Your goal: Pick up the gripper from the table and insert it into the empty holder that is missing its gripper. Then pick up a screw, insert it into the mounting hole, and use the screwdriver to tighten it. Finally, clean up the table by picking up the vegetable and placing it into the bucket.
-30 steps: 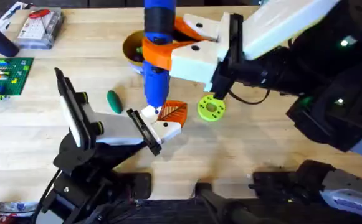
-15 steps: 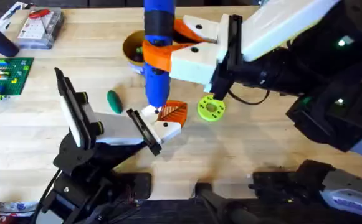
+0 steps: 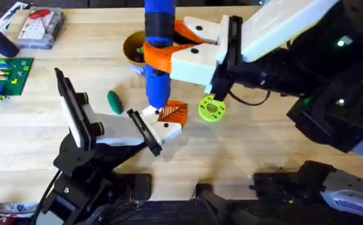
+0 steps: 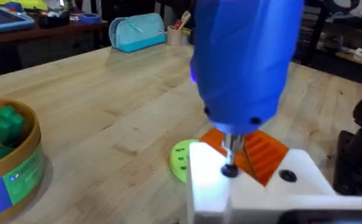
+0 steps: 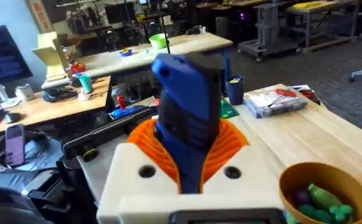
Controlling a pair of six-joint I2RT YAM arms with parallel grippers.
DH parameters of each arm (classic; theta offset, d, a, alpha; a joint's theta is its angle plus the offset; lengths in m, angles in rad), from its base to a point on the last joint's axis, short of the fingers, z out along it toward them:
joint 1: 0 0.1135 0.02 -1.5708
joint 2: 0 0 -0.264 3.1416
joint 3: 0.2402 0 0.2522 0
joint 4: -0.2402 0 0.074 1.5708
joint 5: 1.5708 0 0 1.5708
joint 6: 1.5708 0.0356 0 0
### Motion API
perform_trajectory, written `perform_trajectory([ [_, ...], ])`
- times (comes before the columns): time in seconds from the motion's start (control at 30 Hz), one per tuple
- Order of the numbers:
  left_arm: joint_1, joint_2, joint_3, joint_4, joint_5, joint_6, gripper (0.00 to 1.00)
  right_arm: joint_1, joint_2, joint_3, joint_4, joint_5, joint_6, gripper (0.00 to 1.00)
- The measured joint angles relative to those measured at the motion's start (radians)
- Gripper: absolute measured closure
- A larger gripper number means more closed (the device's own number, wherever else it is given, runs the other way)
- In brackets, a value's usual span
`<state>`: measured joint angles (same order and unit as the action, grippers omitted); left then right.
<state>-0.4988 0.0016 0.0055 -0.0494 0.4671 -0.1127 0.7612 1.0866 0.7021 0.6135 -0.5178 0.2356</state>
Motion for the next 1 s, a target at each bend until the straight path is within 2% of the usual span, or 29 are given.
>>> perform_trajectory([
  [1.0, 0.0, 0.0, 0.0, 0.0, 0.0, 0.0, 0.987, 0.001, 0.002, 0.0, -0.024, 0.001, 0.026, 0.886],
])
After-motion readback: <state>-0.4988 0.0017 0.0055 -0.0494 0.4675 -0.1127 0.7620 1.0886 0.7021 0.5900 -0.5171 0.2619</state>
